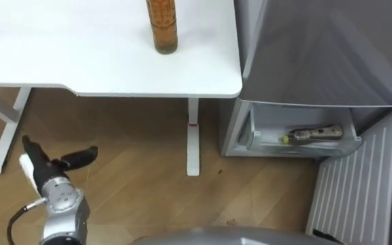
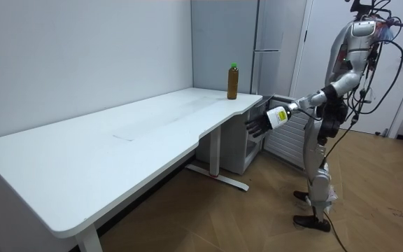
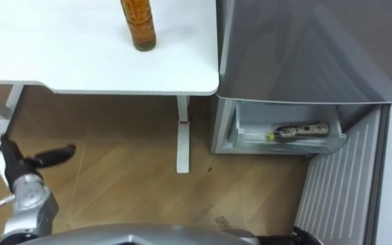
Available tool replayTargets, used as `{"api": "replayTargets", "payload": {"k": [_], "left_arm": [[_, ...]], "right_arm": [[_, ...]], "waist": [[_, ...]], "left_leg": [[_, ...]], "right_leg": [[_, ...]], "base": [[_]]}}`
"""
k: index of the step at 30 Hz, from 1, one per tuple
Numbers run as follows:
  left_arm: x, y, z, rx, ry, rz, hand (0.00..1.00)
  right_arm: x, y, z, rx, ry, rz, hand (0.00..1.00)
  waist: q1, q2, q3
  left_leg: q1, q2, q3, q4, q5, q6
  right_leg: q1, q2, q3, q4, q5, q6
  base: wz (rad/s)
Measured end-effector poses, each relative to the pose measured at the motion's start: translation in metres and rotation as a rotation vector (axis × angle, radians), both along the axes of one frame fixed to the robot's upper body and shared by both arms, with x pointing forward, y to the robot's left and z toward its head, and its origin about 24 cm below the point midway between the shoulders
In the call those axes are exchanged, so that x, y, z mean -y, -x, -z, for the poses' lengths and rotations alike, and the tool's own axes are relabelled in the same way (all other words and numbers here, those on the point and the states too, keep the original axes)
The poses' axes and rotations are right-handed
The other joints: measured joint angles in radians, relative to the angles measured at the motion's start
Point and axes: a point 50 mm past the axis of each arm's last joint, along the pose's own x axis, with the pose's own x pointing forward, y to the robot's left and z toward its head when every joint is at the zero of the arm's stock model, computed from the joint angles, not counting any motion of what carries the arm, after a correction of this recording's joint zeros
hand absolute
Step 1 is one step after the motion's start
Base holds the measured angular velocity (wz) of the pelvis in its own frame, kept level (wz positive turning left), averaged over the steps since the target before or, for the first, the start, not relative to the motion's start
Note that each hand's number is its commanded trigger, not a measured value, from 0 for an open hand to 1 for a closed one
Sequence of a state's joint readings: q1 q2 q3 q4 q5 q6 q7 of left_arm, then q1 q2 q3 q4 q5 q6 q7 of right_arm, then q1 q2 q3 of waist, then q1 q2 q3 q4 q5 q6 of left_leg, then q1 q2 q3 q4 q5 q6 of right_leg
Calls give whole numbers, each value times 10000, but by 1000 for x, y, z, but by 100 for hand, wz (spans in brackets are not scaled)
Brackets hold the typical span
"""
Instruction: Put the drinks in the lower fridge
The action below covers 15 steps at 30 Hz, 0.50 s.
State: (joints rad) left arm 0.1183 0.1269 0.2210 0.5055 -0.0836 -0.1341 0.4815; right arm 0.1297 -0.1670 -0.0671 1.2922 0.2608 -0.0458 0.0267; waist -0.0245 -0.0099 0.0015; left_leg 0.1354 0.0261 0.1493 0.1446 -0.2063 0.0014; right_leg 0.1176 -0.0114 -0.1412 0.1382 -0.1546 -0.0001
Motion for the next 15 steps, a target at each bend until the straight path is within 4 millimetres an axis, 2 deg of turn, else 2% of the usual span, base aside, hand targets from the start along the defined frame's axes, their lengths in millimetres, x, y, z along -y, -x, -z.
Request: {"api": "replayTargets", "payload": {"k": [6, 10, 12, 15], "left_arm": [[3, -24, -49, 2157, -1422, 480, 0], [12, -34, -72, 3176, -1651, 978, 0], [20, -40, -85, 3777, -1711, 1406, 0], [26, -45, -93, 4083, -1800, 1872, 0]], "right_arm": [[-2, 0, 1, 16, -128, 21, 0], [-6, -2, 1, 81, -312, -9, 0], [-6, -5, 1, 134, -330, 53, 0], [-5, -4, 2, 57, -328, 223, 0]], "waist": [[-12, 28, -11], [-76, 17, -5], [-266, 38, 5], [-468, 101, 26]], "left_leg": [[-26, -20, 18, -3, -21, 11], [-49, -19, -33, 9, -21, 11], [-66, -27, -127, 48, -26, 17], [-64, -28, -173, 59, -27, 17]], "right_leg": [[-21, -10, 11, -6, -7, 12], [-13, -9, -8, -27, -8, 13], [25, -24, -93, -30, -9, 14], [42, -22, -119, -28, -9, 14]], "base": [[0], [1], [11], [3]]}}
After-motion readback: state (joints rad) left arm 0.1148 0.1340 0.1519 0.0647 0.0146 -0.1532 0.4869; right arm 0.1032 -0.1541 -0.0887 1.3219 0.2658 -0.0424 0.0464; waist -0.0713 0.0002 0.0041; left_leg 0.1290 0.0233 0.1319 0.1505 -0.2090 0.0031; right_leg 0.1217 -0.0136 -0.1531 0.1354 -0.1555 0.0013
